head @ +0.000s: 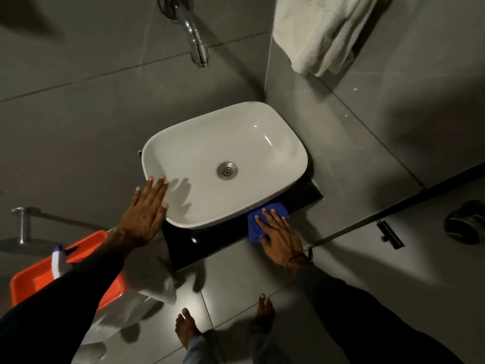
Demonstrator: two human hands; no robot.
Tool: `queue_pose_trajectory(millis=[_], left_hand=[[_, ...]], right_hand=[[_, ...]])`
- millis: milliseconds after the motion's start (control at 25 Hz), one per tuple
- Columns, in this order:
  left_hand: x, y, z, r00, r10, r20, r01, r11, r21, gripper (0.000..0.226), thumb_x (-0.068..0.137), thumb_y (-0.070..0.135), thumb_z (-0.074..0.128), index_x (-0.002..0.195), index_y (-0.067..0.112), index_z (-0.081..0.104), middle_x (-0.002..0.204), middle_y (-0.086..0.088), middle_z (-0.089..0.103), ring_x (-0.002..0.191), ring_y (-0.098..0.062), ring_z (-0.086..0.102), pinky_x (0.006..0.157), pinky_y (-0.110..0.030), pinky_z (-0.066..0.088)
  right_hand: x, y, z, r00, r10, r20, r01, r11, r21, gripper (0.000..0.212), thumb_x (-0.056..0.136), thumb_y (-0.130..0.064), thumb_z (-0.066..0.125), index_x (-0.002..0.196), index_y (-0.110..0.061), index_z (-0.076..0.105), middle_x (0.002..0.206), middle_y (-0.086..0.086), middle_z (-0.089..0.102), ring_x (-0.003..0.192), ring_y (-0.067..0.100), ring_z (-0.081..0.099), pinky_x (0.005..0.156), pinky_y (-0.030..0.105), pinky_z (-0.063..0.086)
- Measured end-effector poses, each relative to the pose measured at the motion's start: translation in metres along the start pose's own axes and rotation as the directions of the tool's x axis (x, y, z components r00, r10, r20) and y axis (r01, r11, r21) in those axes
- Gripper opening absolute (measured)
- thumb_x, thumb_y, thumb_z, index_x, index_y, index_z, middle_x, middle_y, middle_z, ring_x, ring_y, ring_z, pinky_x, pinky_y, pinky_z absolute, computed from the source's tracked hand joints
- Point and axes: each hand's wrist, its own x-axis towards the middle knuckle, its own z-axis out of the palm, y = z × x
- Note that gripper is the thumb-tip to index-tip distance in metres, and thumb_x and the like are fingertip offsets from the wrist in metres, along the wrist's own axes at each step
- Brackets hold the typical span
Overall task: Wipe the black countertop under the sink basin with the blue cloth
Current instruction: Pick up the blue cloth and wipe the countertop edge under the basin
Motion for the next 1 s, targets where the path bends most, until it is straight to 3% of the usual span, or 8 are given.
queue_pose_trajectory(millis=[240,360,480,600,800,1000], left_hand=[[-0.003,0.008,0.004,0.998,-0.060,-0.022,0.062,0.995,0.072,0.066,0.101,0.035,0.019,0.157,0.000,0.025,0.168,-0.014,0.020,0.156,-0.037,0.015,0.124,-0.057,0.018],[-0.002,0.012,0.004,0.994,-0.103,-0.034,0.105,0.993,0.058,0.068,0.100,0.037,0.018,0.157,0.001,0.025,0.168,-0.012,0.020,0.157,-0.033,0.014,0.125,-0.056,0.016],[-0.001,0.014,0.005,0.990,-0.137,-0.027,0.137,0.990,0.011,0.071,0.098,0.040,0.016,0.158,0.003,0.022,0.169,-0.010,0.016,0.158,-0.029,0.011,0.127,-0.054,0.012],[0.000,0.016,0.004,0.990,-0.138,-0.029,0.138,0.990,0.000,0.071,0.097,0.040,0.016,0.158,0.003,0.022,0.169,-0.009,0.016,0.158,-0.029,0.010,0.127,-0.053,0.011],[-0.002,0.015,0.006,0.990,-0.129,-0.048,0.130,0.991,0.017,0.068,0.099,0.036,0.020,0.157,0.001,0.025,0.169,-0.012,0.018,0.157,-0.032,0.012,0.125,-0.055,0.013],[-0.001,0.018,0.005,0.990,-0.134,-0.047,0.134,0.991,0.015,0.066,0.099,0.033,0.023,0.156,0.000,0.027,0.168,-0.014,0.019,0.157,-0.034,0.014,0.125,-0.057,0.015]], right_hand=[[0.023,0.082,-0.044,0.991,0.129,-0.019,-0.130,0.991,-0.045,0.067,0.100,-0.023,0.045,0.161,-0.027,0.018,0.172,0.000,0.007,0.159,0.023,0.005,0.129,0.043,0.005],[0.021,0.070,-0.035,0.969,0.246,-0.022,-0.246,0.969,0.028,0.069,0.101,-0.029,0.045,0.162,-0.023,0.013,0.172,0.003,0.004,0.159,0.027,0.000,0.130,0.046,0.003],[0.005,0.049,-0.016,0.984,0.178,0.014,-0.178,0.984,0.010,0.075,0.100,-0.040,0.045,0.162,-0.022,0.008,0.172,0.002,-0.001,0.159,0.027,-0.005,0.130,0.045,0.006],[0.013,0.078,-0.031,0.995,0.094,0.021,-0.093,0.994,-0.060,0.077,0.099,-0.042,0.047,0.162,-0.020,0.007,0.171,0.003,-0.001,0.159,0.028,-0.005,0.129,0.045,0.013],[0.031,0.120,-0.059,0.989,0.146,0.014,-0.144,0.985,-0.098,0.075,0.103,-0.039,0.045,0.162,-0.019,0.004,0.172,0.004,0.001,0.159,0.026,-0.002,0.129,0.040,0.011],[0.032,0.089,-0.045,0.963,0.266,0.046,-0.264,0.963,-0.044,0.074,0.104,-0.027,0.042,0.162,-0.013,-0.002,0.171,0.008,-0.006,0.159,0.029,-0.008,0.129,0.048,0.005]])
